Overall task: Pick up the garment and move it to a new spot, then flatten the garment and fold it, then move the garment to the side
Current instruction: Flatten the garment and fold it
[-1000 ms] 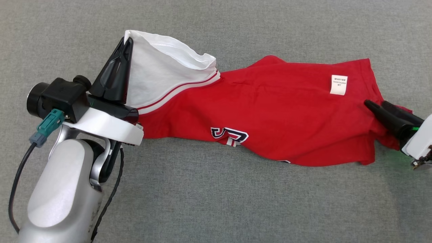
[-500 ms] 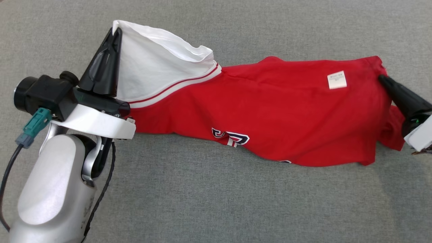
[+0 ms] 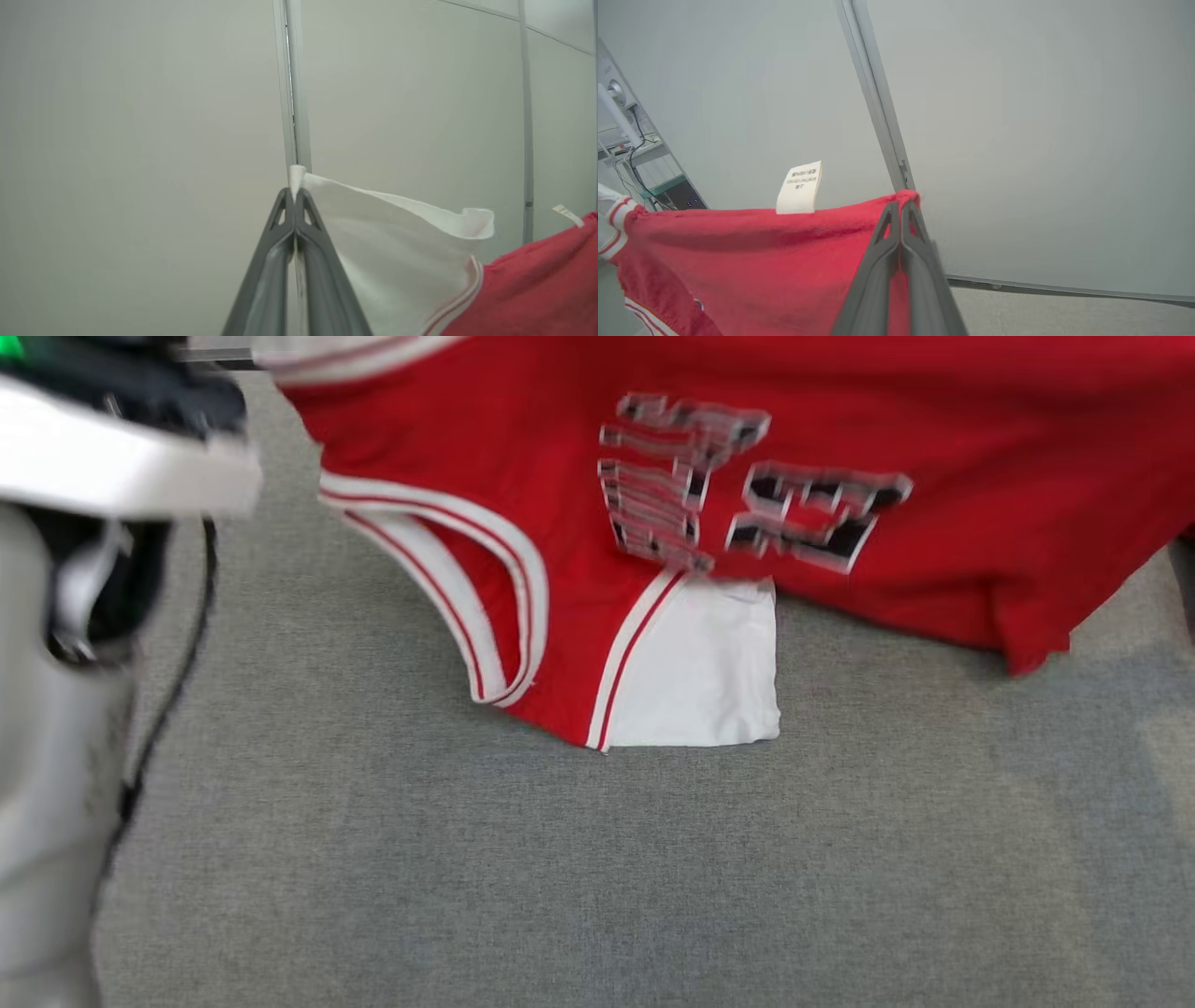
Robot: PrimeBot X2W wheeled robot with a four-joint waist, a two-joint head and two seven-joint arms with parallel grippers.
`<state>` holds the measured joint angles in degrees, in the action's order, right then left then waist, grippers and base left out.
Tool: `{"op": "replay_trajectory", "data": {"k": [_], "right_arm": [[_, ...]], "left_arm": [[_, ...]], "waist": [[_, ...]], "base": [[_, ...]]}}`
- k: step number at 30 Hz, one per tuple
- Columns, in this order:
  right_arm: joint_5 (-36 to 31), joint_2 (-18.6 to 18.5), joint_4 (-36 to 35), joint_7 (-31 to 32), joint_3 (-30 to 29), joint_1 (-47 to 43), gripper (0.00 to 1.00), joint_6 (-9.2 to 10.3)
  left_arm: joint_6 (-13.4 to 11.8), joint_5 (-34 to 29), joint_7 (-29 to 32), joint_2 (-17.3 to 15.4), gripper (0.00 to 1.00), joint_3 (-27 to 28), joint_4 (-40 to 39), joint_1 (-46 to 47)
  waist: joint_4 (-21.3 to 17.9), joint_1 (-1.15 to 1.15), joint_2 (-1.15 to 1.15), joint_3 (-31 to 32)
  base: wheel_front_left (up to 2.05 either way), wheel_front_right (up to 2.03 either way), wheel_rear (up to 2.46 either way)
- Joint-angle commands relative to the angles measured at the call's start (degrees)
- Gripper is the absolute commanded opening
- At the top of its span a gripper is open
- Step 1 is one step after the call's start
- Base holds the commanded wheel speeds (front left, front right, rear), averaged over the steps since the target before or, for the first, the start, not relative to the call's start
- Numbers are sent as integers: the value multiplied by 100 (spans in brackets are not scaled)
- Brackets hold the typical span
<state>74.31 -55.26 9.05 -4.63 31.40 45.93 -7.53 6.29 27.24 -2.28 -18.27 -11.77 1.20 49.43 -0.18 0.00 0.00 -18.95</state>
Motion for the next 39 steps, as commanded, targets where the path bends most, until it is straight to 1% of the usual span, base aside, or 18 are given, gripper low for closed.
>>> {"op": "replay_trajectory", "data": {"k": [1, 3, 4, 6, 10, 12, 13, 15, 17, 19, 21, 24, 25, 26, 32, 36, 39], "right_arm": [[-118, 80, 79, 0, 6, 270, 0, 10], [-435, 229, 333, 74, 83, 891, 0, 11], [-592, 368, 506, 115, 134, 1263, 0, 10], [-913, 696, 888, 77, 223, 1980, 0, 11], [-1514, 1346, 1710, -236, 398, 3271, 0, 11], [-1768, 1581, 2083, -515, 462, 3801, 0, 11], [-1886, 1660, 2251, -650, 483, 4026, 0, 11], [-2105, 1773, 2504, -864, 538, 4393, 0, 11], [-2343, 1809, 2624, -997, 576, 4677, 0, 11], [-2456, 1798, 2605, -1054, 567, 4792, 0, 11], [-2582, 1731, 2342, -1062, 487, 4734, 0, 11], [-2682, 1625, 1940, -1059, 429, 4189, 0, 11], [-2682, 1625, 1940, -1059, 429, 4189, 0, 11], [-2699, 1568, 1809, -1060, 391, 3997, 0, 11], [-2593, 1361, 1104, -1062, 196, 2444, 0, 11], [-2418, 1288, 549, -1063, 23, 1297, 0, 11], [-2214, 1167, 158, -1063, -74, 397, 0, 12]], "left_arm": [[29, 23, 115, -75, 0, -50, 102, 318], [72, -83, 309, -220, 0, -210, 355, 1109], [85, -176, 353, -293, 0, -315, 528, 1556], [109, -469, 233, -417, 0, -527, 981, 2398], [113, -1135, -394, -518, 0, -866, 2102, 3975], [103, -1489, -817, -528, 0, -990, 2631, 4674], [41, -1632, -992, -497, 0, -1025, 2833, 4968], [-57, -1861, -1195, -463, 0, -1075, 3067, 5431], [-131, -1978, -1278, -405, 0, -1021, 3102, 5781], [-110, -1916, -1292, -344, 0, -881, 2697, 5879], [-65, -1843, -1289, -356, 0, -742, 2316, 5546], [8, -1664, -1282, -422, 0, -477, 1630, 4810], [8, -1664, -1282, -422, 0, -477, 1630, 4810], [24, -1589, -1282, -444, 0, -399, 1419, 4475], [113, -1149, -1287, -581, 0, -43, 144, 1912], [121, -903, -1286, -669, 0, 59, -620, 170], [113, -720, -1287, -653, 0, 227, -1038, -1013]], "waist": [[-67, 0, 0, -106], [-164, 0, 0, -292], [-227, 0, 0, -410], [-335, 0, 0, -627], [-535, 0, 0, -1066], [-609, 0, 0, -1260], [-624, 0, 0, -1343], [-624, 0, 0, -1517], [-588, 0, 0, -1695], [-509, 0, 0, -1874], [-408, 0, 0, -2019], [-270, 0, 0, -2085], [-270, 0, 0, -2085], [-228, 0, 0, -2079], [-59, 0, 0, -1780], [-30, 0, 0, -1427], [-3, 0, 0, -1087]], "base": [[0, 0, 0], [0, 0, 0], [0, 0, 0], [0, 0, 0], [0, 0, 0], [0, 0, 0], [0, 0, 0], [0, 0, 0], [0, 0, 0], [0, 0, 0], [0, 0, 0], [0, 0, 0], [0, 0, 0], [0, 0, 0], [0, 0, 0], [0, 0, 0], [0, 0, 0]]}}
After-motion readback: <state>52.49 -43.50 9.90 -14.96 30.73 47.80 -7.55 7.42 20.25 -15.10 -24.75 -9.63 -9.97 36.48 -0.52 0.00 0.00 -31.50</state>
